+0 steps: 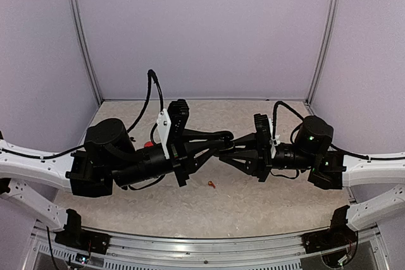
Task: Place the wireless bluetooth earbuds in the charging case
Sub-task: Insert the right earbud into the right side groove of the charging case.
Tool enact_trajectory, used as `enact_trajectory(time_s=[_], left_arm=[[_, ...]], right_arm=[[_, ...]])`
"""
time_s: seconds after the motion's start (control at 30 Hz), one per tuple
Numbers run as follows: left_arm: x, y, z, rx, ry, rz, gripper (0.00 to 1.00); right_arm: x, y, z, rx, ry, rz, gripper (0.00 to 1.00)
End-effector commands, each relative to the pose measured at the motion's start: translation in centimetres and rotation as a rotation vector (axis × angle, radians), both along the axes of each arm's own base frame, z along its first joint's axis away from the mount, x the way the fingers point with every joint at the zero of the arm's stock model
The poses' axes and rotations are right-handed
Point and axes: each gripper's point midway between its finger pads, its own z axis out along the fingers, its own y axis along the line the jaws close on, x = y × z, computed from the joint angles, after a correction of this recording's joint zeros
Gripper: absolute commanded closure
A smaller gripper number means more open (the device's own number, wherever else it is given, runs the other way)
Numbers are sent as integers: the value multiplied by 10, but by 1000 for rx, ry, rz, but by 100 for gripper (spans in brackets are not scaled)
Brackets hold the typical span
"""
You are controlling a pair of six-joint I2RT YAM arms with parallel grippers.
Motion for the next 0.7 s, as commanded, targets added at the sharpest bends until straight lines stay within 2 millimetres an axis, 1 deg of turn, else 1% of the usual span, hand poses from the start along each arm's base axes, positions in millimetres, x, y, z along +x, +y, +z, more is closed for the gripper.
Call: enact_trajectory(time_s=[0.0, 0.3, 0.67], left_arm=[[-4, -5, 20, -53, -33, -16, 92], [1, -12, 9, -22, -30, -2, 93], [8, -12, -3, 15, -9, 21, 94]], right_arm=[[-7, 5, 16, 38, -31, 29, 100], [-11, 7, 16, 34, -65, 37, 100], [-17, 6, 19, 40, -85, 48, 100]])
